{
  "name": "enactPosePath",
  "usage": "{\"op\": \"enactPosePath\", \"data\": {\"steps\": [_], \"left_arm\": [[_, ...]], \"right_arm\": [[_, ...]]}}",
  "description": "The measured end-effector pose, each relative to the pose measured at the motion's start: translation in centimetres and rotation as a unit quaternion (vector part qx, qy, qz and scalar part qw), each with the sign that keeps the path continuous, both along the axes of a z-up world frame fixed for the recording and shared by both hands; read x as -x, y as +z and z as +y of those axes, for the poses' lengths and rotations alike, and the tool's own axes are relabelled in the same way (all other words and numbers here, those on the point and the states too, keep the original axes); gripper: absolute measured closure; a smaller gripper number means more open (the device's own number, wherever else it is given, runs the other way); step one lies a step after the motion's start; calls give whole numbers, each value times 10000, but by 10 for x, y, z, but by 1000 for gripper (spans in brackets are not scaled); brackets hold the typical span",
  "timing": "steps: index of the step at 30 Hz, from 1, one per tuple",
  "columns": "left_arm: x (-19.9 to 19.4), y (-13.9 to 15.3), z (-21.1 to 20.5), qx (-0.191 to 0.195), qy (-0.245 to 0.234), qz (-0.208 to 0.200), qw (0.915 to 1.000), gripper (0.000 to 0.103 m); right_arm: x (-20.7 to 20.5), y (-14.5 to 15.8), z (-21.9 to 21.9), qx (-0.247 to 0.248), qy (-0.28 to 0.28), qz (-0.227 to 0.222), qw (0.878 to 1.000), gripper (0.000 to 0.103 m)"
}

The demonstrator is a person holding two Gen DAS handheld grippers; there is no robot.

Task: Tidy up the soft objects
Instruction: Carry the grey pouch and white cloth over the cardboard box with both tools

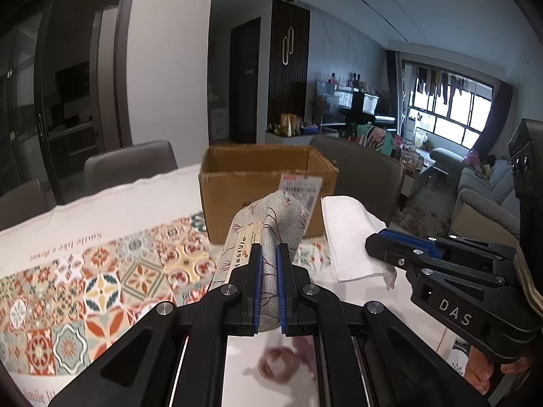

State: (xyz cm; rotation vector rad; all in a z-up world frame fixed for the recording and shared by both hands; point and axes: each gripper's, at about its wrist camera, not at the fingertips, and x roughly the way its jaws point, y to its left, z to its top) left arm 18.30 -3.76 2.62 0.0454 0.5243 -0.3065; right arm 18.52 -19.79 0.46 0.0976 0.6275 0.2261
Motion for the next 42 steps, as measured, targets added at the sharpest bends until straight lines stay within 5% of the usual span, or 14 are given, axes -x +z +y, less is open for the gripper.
{"op": "enactPosePath", "data": {"steps": [20, 42], "left_arm": [[-82, 39, -10, -190, -16, -757, 9969, 93], [-174, 33, -35, -333, -111, -722, 9968, 93]], "right_arm": [[-83, 44, -5, 133, -234, -774, 9966, 92], [-170, 46, -17, 296, -239, -842, 9957, 92]]}}
